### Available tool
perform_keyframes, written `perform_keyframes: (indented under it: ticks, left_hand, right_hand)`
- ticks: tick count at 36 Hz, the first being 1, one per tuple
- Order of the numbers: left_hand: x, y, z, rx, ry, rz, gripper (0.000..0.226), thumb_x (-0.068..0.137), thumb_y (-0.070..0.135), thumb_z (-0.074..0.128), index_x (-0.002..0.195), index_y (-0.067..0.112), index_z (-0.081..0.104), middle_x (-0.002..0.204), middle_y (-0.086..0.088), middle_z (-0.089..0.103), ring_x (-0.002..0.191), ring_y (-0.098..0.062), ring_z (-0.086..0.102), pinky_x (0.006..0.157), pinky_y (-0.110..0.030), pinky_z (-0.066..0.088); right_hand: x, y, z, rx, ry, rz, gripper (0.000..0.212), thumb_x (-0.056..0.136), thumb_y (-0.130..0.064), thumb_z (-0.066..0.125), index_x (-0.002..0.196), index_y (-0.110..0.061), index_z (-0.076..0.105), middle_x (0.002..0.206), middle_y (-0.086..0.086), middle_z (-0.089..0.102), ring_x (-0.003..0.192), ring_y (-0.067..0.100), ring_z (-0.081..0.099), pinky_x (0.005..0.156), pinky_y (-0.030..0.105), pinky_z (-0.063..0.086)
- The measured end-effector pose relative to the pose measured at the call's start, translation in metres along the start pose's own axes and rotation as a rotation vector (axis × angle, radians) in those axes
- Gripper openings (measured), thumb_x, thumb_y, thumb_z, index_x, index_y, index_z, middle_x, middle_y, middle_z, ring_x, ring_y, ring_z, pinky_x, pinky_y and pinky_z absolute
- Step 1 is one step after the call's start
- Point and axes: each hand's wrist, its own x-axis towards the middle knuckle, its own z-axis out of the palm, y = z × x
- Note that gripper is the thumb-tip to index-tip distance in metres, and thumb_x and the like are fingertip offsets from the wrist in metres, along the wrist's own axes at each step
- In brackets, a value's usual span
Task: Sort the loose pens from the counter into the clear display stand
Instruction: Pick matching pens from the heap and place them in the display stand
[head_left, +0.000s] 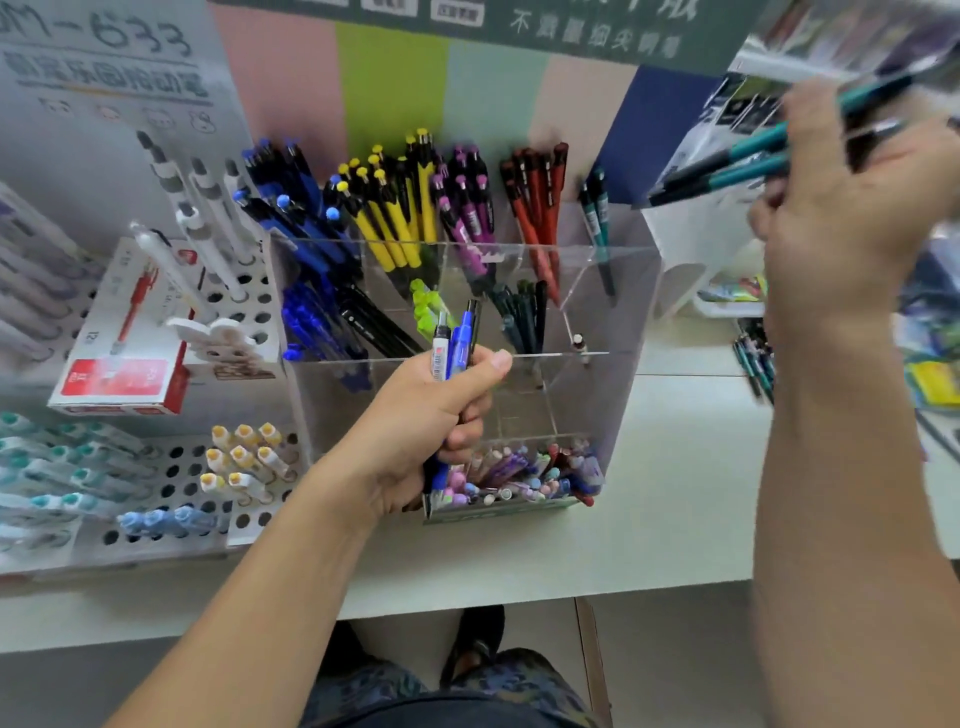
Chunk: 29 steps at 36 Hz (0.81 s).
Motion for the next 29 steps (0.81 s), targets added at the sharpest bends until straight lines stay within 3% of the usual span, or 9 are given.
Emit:
perform_keyframes:
  ticks: [4, 9, 16, 19, 21, 22, 24, 26, 29]
  left_hand:
    - [-0.001, 0.000, 0.007, -0.130, -0.041, -0.057, 0.009, 0.100, 0.010, 0.046, 0.097, 0.014, 0.054, 0.061, 0.002, 0.036, 0.041, -0.007, 0.026, 0.035, -0.015, 0.020]
    - [-0.008, -0.004, 0.006, -0.157, -0.033, -0.071, 0.026, 0.092, -0.004, 0.037, 0.107, 0.005, 0.055, 0.063, -0.002, 0.040, 0.043, -0.010, 0.029, 0.048, -0.024, 0.016]
    - [-0.014, -0.007, 0.000, -0.077, -0.056, 0.005, 0.027, 0.105, 0.009, 0.041, 0.122, 0.011, 0.063, 0.073, -0.003, 0.058, 0.049, -0.012, 0.040, 0.044, -0.023, 0.028]
    - [-0.017, -0.008, -0.003, -0.029, -0.057, 0.029, 0.025, 0.108, 0.021, 0.043, 0.123, 0.017, 0.063, 0.073, -0.003, 0.058, 0.050, -0.015, 0.043, 0.049, -0.027, 0.031]
    - [-0.019, -0.007, -0.005, -0.063, -0.036, 0.019, 0.022, 0.108, 0.022, 0.043, 0.120, 0.015, 0.059, 0.068, -0.002, 0.051, 0.047, -0.013, 0.037, 0.045, -0.022, 0.030]
    - [-0.020, -0.006, -0.006, -0.089, -0.024, 0.007, 0.018, 0.107, 0.022, 0.044, 0.116, 0.013, 0.056, 0.067, -0.001, 0.048, 0.046, -0.012, 0.033, 0.041, -0.020, 0.029]
    - [-0.022, -0.005, -0.009, -0.117, -0.008, -0.007, 0.011, 0.107, 0.023, 0.046, 0.106, 0.013, 0.049, 0.067, 0.001, 0.044, 0.046, -0.010, 0.029, 0.038, -0.018, 0.027]
    - [-0.024, -0.005, -0.012, -0.110, 0.010, 0.003, 0.013, 0.106, 0.022, 0.048, 0.099, 0.015, 0.040, 0.068, 0.001, 0.044, 0.046, -0.010, 0.028, 0.038, -0.017, 0.026]
    - [-0.028, -0.006, -0.017, -0.079, 0.037, 0.029, 0.015, 0.106, 0.014, 0.048, 0.097, 0.015, 0.035, 0.068, 0.000, 0.045, 0.046, -0.010, 0.030, 0.037, -0.018, 0.029]
  right_hand:
    - [0.018, 0.028, 0.025, -0.443, -0.131, -0.090, 0.024, 0.095, -0.037, 0.063, 0.080, -0.019, 0.059, 0.068, -0.009, 0.052, 0.056, -0.006, 0.043, 0.057, 0.019, 0.031]
    - [0.011, 0.052, 0.041, -0.760, -0.464, -0.041, 0.019, 0.095, -0.026, 0.068, 0.084, -0.013, 0.058, 0.082, 0.009, 0.053, 0.076, 0.024, 0.048, 0.061, 0.023, 0.023]
    - [0.019, 0.032, 0.047, -1.032, -0.657, 0.034, 0.046, 0.095, -0.019, 0.064, 0.060, -0.004, 0.039, 0.059, 0.011, 0.036, 0.055, 0.026, 0.032, 0.048, 0.033, 0.018]
    - [0.016, 0.029, 0.043, -0.977, -0.662, 0.063, 0.036, 0.095, -0.029, 0.065, 0.080, 0.004, 0.063, 0.076, 0.021, 0.059, 0.070, 0.034, 0.052, 0.057, 0.038, 0.036]
    - [0.009, 0.027, 0.034, -0.886, -0.517, 0.031, 0.034, 0.090, -0.036, 0.068, 0.105, -0.005, 0.072, 0.097, 0.013, 0.071, 0.092, 0.031, 0.065, 0.079, 0.040, 0.051]
    - [0.000, 0.022, 0.030, -0.800, -0.391, 0.018, 0.033, 0.088, -0.038, 0.068, 0.108, -0.012, 0.073, 0.097, 0.006, 0.072, 0.091, 0.023, 0.067, 0.085, 0.038, 0.053]
    - [-0.030, 0.008, 0.026, -0.544, -0.208, 0.019, 0.024, 0.088, -0.039, 0.067, 0.100, -0.020, 0.075, 0.085, -0.005, 0.071, 0.076, 0.009, 0.065, 0.077, 0.030, 0.055]
    - [-0.071, -0.003, 0.033, -0.304, -0.340, 0.127, 0.015, 0.088, -0.036, 0.072, 0.089, -0.021, 0.075, 0.074, -0.005, 0.070, 0.065, 0.007, 0.062, 0.065, 0.029, 0.053]
    - [-0.130, 0.000, 0.056, -0.131, -0.727, 0.400, 0.010, 0.085, -0.027, 0.081, 0.085, -0.020, 0.075, 0.069, 0.006, 0.072, 0.059, 0.011, 0.062, 0.059, 0.031, 0.051]
